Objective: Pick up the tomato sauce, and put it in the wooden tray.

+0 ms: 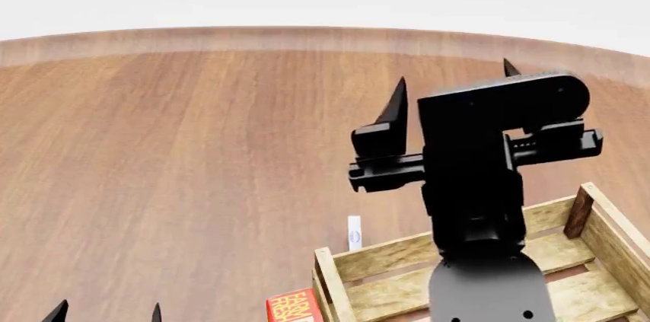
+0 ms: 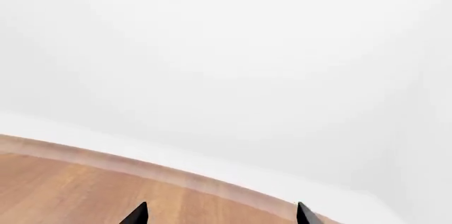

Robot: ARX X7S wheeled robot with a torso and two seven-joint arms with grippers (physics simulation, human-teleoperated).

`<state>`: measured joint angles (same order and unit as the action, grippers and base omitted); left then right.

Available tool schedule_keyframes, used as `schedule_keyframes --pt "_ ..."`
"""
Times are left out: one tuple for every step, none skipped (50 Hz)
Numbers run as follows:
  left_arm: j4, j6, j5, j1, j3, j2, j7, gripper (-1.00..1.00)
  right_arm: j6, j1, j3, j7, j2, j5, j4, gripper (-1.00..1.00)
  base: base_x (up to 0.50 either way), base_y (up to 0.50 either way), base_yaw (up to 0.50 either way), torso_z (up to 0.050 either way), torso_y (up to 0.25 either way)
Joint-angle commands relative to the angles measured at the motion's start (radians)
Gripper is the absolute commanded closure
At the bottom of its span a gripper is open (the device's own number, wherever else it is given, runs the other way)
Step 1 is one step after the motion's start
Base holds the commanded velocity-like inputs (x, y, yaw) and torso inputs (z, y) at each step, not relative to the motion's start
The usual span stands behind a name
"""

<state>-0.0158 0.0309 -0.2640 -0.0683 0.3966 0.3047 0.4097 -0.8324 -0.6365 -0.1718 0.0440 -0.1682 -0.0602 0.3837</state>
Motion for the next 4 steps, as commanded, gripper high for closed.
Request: schedule_keyframes --pt "0.015 -0.004 -0.001 0.004 -0.002 -0.002 -0.008 -1.0 -0.088 0.054 0.004 -0.02 -0.007 0.01 0.236 -1.0 0.0 0.0 0.0 0.0 0.0" --pt "0.015 -0.004 -0.001 0.004 -0.002 -0.002 -0.008 -1.0 -0.091 0.056 0.003 -0.022 -0.008 0.012 0.247 -1.0 0.0 0.0 0.0 0.0 0.0" --pt "0.016 -0.004 0.0 0.004 -0.001 -0.002 -0.007 -1.0 -0.105 0.062 0.002 -0.024 -0.009 0.014 0.28 -1.0 0.0 0.0 0.0 0.0 0.0" --pt "0.015 -0.003 -0.001 0.003 -0.001 -0.001 -0.008 -1.0 -0.113 0.067 -0.002 -0.025 -0.011 0.013 0.301 -1.0 0.0 0.0 0.0 0.0 0.0"
